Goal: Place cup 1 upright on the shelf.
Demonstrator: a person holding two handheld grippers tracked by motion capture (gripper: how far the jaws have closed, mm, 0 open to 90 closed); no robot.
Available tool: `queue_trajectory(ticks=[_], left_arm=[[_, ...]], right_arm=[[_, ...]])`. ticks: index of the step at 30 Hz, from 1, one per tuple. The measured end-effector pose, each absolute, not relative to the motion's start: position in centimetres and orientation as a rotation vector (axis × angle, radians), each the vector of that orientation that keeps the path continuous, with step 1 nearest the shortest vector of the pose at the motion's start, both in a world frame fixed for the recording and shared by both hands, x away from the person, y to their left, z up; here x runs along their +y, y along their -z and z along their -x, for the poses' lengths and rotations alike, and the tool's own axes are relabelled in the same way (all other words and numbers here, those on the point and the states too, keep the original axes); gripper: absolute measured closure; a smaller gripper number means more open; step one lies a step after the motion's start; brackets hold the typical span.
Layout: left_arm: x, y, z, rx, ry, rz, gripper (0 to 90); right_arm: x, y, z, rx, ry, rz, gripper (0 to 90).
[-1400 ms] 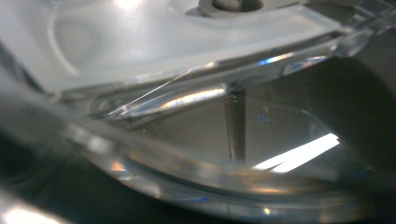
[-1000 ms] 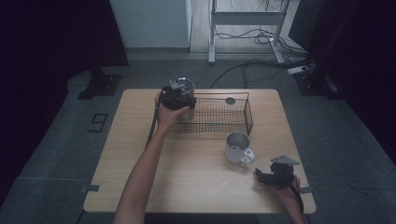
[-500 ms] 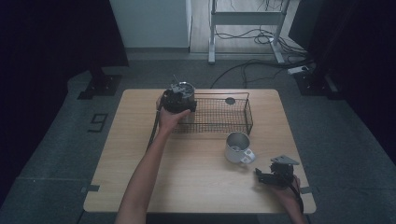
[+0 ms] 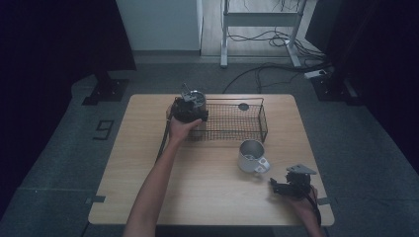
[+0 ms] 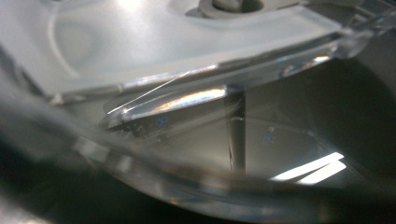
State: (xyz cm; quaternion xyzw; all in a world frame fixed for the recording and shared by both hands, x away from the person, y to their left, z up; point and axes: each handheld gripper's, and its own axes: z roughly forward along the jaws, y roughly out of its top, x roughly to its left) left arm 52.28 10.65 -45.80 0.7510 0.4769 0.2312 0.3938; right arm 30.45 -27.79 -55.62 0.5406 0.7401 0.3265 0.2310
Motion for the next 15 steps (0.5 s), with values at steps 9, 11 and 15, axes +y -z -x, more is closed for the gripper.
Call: queue_trajectory(ticks=[9, 11, 15], left_arm=[[10.37, 46.38, -52.27, 1.210, -0.603, -1.916, 4.1], [10.36, 46.47, -52.28, 1.212, -0.603, -1.916, 4.1], [10.31, 46.79, -52.24, 1.211, -0.600, -1.921, 4.1]], right_arm=[[-27.79, 55.62, -30.45, 2.035, -0.898, -1.486, 7.6], [-27.79, 55.62, -30.45, 2.035, -0.898, -1.486, 7.8], [-27.80, 55.62, -30.44, 2.033, -0.898, -1.487, 8.0]])
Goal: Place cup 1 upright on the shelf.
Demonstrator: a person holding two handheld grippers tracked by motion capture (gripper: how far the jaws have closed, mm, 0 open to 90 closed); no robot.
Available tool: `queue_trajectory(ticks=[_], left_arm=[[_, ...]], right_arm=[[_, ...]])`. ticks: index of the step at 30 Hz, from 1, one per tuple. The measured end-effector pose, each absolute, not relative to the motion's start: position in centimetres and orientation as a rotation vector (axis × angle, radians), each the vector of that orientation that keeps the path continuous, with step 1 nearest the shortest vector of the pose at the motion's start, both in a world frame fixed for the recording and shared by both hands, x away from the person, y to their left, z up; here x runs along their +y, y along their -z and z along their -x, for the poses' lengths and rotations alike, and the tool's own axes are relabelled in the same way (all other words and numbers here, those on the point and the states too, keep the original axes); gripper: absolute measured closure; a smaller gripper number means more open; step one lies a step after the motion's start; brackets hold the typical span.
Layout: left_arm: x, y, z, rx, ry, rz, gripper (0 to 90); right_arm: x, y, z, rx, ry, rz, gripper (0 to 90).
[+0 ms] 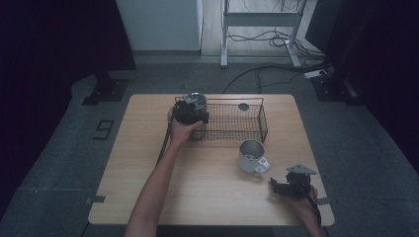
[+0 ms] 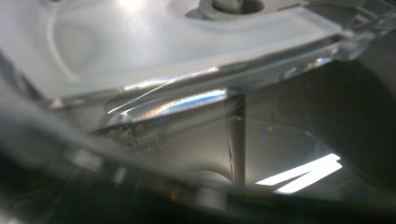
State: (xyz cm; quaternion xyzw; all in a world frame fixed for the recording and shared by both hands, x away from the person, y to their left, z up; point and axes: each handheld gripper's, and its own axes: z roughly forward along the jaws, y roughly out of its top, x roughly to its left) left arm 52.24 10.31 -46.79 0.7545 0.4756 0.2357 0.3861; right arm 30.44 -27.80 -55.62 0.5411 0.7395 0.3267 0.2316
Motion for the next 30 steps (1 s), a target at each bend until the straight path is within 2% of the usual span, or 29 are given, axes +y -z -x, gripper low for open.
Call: queue_trajectory(ticks=[30], left_arm=[[10.78, 47.47, -51.27, 1.198, -0.572, -1.908, 1.8]], right_arm=[[-27.80, 55.60, -30.38, 2.024, -0.897, -1.493, 9.3]])
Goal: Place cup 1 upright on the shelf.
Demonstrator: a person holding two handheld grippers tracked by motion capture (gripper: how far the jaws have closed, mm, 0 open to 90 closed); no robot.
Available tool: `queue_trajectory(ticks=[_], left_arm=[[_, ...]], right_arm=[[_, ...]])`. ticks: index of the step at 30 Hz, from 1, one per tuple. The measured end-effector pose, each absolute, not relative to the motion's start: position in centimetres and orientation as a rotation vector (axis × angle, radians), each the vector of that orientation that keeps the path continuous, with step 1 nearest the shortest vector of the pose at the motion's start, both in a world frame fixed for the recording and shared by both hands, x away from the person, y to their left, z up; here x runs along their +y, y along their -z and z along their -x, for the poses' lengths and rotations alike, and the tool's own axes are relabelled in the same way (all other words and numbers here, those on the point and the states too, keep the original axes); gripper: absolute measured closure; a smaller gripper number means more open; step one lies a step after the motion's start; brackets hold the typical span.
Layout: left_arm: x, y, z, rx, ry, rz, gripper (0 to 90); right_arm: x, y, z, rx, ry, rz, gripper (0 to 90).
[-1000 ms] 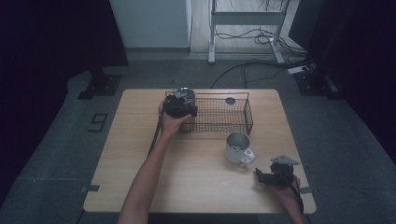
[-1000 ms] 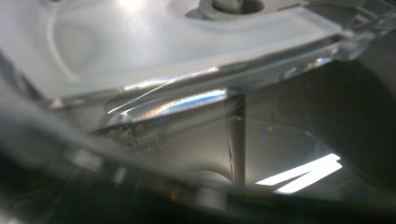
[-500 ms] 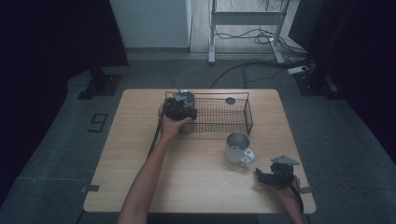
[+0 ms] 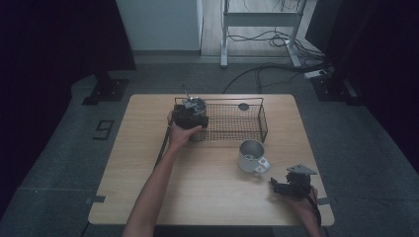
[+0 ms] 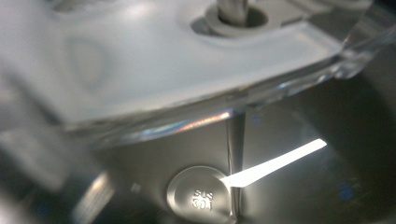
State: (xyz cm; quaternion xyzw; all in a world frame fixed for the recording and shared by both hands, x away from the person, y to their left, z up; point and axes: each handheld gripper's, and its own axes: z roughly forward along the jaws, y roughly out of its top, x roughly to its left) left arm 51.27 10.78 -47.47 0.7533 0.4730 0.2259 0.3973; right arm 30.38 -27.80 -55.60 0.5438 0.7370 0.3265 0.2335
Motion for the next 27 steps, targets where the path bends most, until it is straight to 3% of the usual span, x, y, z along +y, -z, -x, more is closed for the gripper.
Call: queue_trajectory(ticks=[27], left_arm=[[12.7, 43.3, -46.8, 1.135, -0.604, -1.852, 0.4]], right_arm=[[-27.8, 55.6, -30.4, 2.023, -0.897, -1.495, 9.4]])
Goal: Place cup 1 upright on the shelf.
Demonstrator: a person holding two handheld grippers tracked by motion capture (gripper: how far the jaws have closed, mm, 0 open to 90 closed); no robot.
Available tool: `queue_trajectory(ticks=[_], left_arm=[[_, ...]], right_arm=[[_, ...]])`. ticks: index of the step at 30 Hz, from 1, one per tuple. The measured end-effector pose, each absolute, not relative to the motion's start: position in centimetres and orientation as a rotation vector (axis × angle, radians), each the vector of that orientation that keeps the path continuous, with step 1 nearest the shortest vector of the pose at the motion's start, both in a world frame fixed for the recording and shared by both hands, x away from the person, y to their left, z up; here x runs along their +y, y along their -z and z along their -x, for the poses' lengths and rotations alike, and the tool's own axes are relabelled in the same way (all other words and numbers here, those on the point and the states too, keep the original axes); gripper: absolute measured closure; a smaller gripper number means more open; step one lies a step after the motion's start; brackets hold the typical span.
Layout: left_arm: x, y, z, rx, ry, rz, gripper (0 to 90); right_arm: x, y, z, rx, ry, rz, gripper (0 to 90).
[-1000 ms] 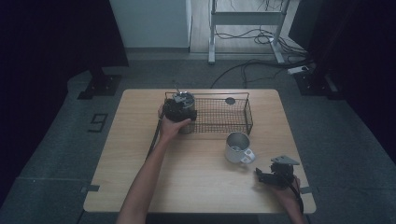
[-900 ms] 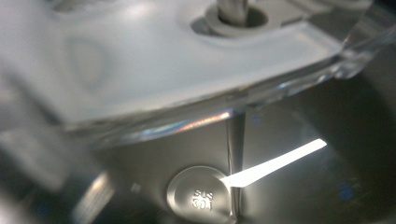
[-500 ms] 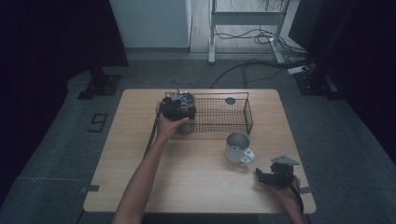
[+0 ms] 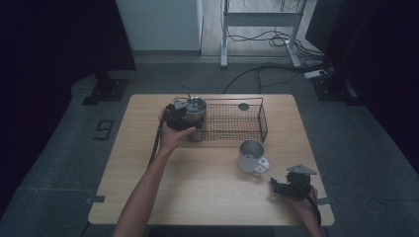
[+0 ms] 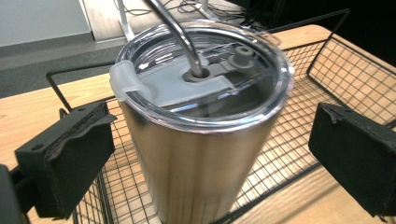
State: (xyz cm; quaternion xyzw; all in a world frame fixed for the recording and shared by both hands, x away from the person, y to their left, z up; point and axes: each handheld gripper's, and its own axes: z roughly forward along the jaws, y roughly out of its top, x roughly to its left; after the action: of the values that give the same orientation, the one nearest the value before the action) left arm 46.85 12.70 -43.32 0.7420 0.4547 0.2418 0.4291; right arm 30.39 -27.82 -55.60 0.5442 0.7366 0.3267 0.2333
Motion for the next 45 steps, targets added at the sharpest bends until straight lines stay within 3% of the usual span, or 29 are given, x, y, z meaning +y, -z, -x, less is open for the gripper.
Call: queue_trajectory(ticks=[45], left_arm=[[17.0, 46.7, -34.6, 1.055, -0.494, -1.870, 5.0]], right_arm=[[-27.7, 55.6, -30.7, 2.018, -0.899, -1.497, 11.5]])
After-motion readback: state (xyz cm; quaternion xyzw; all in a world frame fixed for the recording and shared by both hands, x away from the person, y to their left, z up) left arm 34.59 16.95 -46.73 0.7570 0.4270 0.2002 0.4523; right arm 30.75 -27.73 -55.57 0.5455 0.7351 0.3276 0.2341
